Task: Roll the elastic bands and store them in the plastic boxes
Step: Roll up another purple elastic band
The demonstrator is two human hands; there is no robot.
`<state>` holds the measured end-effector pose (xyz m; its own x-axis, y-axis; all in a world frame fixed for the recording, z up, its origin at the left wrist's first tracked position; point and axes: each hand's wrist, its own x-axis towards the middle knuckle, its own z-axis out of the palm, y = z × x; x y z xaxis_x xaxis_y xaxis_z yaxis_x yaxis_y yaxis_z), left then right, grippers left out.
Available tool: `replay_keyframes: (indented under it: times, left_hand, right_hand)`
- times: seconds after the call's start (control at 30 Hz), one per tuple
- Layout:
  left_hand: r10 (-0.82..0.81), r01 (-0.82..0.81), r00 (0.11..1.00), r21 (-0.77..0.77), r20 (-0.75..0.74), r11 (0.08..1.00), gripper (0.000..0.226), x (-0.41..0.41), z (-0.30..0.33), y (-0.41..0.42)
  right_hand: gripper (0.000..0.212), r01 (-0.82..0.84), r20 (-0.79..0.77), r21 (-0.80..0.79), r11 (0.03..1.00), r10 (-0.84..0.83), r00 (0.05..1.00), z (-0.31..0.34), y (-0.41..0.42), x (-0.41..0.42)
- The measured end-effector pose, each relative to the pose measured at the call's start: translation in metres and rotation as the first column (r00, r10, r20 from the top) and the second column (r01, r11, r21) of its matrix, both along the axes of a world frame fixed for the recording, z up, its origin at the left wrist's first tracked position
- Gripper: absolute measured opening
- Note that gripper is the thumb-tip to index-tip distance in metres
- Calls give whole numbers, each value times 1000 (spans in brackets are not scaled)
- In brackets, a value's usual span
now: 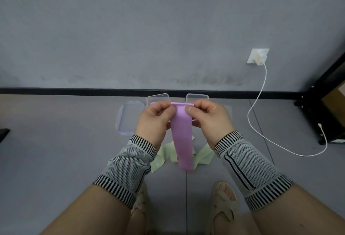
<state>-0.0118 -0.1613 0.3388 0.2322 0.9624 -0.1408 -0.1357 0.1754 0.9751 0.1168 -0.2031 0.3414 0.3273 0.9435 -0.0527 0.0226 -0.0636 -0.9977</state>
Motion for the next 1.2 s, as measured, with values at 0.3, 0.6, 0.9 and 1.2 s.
replay_keyframes:
  times: [0.3, 0.6, 0.9, 1.2]
  left_hand:
    - [0, 2, 1000, -73, 26, 997, 11, 10, -12, 10]
    - [-68, 68, 998, -12, 3, 998, 14, 17, -18, 20]
    - [-54, 69, 991, 113, -125, 991, 11, 14, -18, 24]
    - [-73, 80, 990, 59, -118, 995, 9, 13, -16, 25]
  right_hand:
    - [30, 54, -140, -39, 998, -59, 988, -18, 11, 8]
    - [14, 54, -4, 22, 998, -54, 999, -21, 21, 13]
    - [18, 69, -5, 52, 996, -69, 998, -20, 26, 15]
    - [20, 40, 10, 44, 998, -40, 999, -16, 25, 14]
